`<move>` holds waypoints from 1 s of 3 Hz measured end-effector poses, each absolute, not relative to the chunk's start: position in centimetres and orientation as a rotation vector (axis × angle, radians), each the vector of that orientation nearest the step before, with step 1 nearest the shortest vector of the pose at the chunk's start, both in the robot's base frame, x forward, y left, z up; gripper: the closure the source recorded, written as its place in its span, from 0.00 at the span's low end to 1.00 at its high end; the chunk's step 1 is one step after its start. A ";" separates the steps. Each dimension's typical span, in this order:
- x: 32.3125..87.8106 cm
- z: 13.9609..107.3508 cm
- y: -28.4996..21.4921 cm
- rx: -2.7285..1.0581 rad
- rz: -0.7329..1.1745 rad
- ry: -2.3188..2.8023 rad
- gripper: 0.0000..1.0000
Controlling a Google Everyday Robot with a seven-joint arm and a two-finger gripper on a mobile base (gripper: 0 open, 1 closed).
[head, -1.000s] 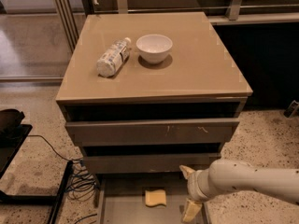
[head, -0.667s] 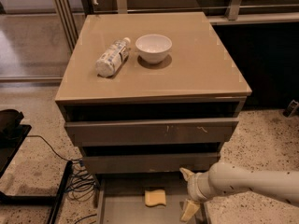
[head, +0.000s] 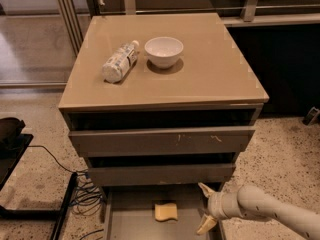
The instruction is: Pick sponge from bottom drawer and place on counter
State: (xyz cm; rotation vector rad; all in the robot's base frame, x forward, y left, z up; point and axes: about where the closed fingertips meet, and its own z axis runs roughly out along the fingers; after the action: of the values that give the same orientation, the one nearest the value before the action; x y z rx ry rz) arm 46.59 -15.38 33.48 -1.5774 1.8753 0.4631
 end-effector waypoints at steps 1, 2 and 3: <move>46.5 28.2 -16.1 -1.563 0.585 1.817 0.00; 46.5 28.2 -16.0 -1.563 0.585 1.817 0.00; 46.3 27.4 -14.4 -1.581 0.605 1.780 0.00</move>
Offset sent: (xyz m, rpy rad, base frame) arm -0.0020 -0.0065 -0.0410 0.0690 0.0181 0.0331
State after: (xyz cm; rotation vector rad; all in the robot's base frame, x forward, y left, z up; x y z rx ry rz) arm 46.26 -14.37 27.43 -1.5814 1.7804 0.6046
